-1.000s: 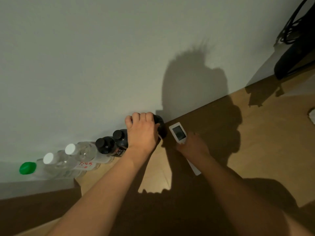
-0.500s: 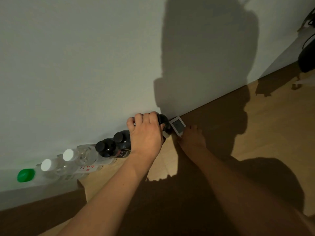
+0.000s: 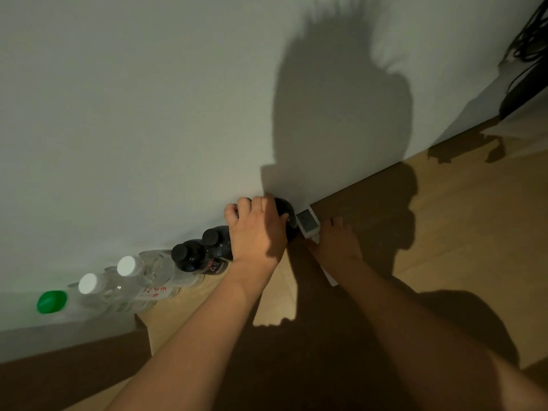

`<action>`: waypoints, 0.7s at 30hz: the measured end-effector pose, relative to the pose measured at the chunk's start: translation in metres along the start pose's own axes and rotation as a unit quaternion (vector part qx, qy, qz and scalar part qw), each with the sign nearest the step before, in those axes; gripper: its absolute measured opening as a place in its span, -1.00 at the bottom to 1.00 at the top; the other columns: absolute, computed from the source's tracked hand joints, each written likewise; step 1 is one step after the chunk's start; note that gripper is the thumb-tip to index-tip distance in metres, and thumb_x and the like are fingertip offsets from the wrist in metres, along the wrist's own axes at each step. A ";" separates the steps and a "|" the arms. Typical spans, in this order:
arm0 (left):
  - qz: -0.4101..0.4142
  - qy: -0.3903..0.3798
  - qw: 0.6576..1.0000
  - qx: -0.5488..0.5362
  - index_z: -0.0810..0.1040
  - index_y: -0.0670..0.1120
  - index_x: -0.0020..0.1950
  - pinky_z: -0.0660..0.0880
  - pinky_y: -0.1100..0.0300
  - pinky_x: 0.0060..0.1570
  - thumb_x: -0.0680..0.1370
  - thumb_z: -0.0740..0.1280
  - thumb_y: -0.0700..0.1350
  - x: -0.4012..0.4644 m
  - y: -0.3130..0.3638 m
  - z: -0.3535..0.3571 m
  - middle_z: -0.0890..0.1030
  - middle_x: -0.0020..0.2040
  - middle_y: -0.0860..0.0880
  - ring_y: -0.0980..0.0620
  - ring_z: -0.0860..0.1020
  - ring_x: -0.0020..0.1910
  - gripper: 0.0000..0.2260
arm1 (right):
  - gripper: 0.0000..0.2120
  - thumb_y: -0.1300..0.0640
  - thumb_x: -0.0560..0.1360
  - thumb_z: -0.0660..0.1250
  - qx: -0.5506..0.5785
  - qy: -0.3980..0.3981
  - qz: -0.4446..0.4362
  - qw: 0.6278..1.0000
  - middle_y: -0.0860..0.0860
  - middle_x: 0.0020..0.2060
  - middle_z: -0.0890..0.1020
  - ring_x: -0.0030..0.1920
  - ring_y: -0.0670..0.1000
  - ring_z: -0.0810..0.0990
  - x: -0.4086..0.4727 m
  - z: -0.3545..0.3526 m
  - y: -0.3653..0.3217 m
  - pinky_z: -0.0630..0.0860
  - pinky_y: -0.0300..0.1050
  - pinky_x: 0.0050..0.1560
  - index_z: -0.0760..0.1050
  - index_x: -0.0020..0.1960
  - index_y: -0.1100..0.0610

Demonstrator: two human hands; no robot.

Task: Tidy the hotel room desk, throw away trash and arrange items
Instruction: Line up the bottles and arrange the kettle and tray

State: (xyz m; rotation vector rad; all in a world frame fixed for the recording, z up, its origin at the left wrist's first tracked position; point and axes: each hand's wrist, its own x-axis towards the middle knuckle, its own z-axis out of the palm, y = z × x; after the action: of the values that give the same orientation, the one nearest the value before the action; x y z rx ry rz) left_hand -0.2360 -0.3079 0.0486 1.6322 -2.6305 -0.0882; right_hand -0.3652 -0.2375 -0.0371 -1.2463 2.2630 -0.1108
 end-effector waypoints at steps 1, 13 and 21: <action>-0.004 0.002 1.000 -0.008 0.48 -0.08 0.26 0.25 -0.04 0.21 0.62 0.29 0.11 -0.003 0.000 -0.002 0.59 0.12 -0.07 -0.11 0.49 0.10 -0.68 | -0.46 -0.19 0.59 0.22 0.012 0.018 -0.003 1.000 0.17 0.28 0.42 0.22 0.15 0.45 -0.007 -0.004 0.003 0.47 0.03 0.16 0.33 0.40 0.18; 0.176 0.096 0.967 -0.158 0.45 -0.16 0.41 0.37 -0.15 0.38 0.60 0.35 -0.14 -0.063 0.052 0.006 0.50 0.36 -0.19 -0.23 0.45 0.36 -0.62 | -0.45 -0.02 0.61 0.26 0.108 0.205 0.029 0.972 0.12 0.46 0.35 0.45 0.09 0.32 -0.135 -0.041 0.058 0.31 0.00 0.44 0.25 0.52 0.18; 0.274 0.066 0.948 -0.150 0.45 -0.22 0.41 0.38 -0.15 0.38 0.59 0.37 -0.14 -0.107 0.149 -0.014 0.52 0.34 -0.24 -0.26 0.48 0.31 -0.60 | -0.51 -0.02 0.63 0.23 0.136 0.279 0.082 0.947 0.11 0.43 0.39 0.43 0.08 0.36 -0.230 -0.064 0.140 0.37 -0.05 0.36 0.30 0.50 0.15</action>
State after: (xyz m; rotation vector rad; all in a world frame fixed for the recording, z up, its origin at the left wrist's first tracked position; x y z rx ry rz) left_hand -0.3202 -0.1461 0.0725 0.7562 -2.6891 -0.3251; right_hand -0.4065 0.0142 0.0688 -0.9528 2.6923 -0.7737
